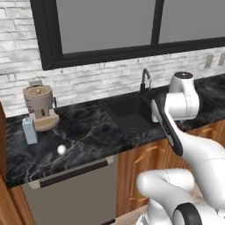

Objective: Gather the eggs and milk located in the vicinity of the sink area and place them right next to the bowl.

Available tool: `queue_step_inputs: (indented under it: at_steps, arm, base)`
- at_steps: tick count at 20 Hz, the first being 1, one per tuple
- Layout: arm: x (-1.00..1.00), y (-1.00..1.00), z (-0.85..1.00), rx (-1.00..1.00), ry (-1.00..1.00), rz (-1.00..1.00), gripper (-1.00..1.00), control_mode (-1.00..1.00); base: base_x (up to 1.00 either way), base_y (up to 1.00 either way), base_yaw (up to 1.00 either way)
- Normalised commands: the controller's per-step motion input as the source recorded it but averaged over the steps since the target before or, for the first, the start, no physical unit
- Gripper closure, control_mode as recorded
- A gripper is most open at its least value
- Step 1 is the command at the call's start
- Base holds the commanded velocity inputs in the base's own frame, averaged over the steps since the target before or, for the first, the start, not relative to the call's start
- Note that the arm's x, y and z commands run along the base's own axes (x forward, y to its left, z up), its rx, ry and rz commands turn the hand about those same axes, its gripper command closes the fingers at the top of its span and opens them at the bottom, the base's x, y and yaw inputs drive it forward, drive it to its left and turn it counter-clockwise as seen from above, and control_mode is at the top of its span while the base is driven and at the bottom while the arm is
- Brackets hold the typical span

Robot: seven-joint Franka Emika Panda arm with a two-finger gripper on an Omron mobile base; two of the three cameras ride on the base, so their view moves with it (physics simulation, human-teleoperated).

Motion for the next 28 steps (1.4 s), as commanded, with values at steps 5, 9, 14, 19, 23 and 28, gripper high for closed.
queue_step_inputs:
  at_steps: [5, 9, 14, 19, 23, 28]
  arm:
    - [0.0, 0.0, 0.0, 0.0, 0.0, 0.0, -1.0, 1.0]
    - [0.0, 0.0, 0.0, 0.0, 0.0, 0.0, -1.0, 1.0]
    - [0.0, 0.0, 0.0, 0.0, 0.0, 0.0, -1.0, 1.0]
    - [0.0, 0.0, 0.0, 0.0, 0.0, 0.0, -1.0, 1.0]
    - [0.0, 0.0, 0.0, 0.0, 0.0, 0.0, -1.0, 1.0]
    - [0.0, 0.0, 0.0, 0.0, 0.0, 0.0, -1.0, 1.0]
  base:
    - [0.3, 0.38, 0.77]
    - [0.43, 0.04, 0.84]
    - [0.26, 0.45, 0.24]
    - [0.4, 0.9, 0.0]
    - [0.42, 0.29, 0.0]
    - [0.51, -0.41, -0.04]
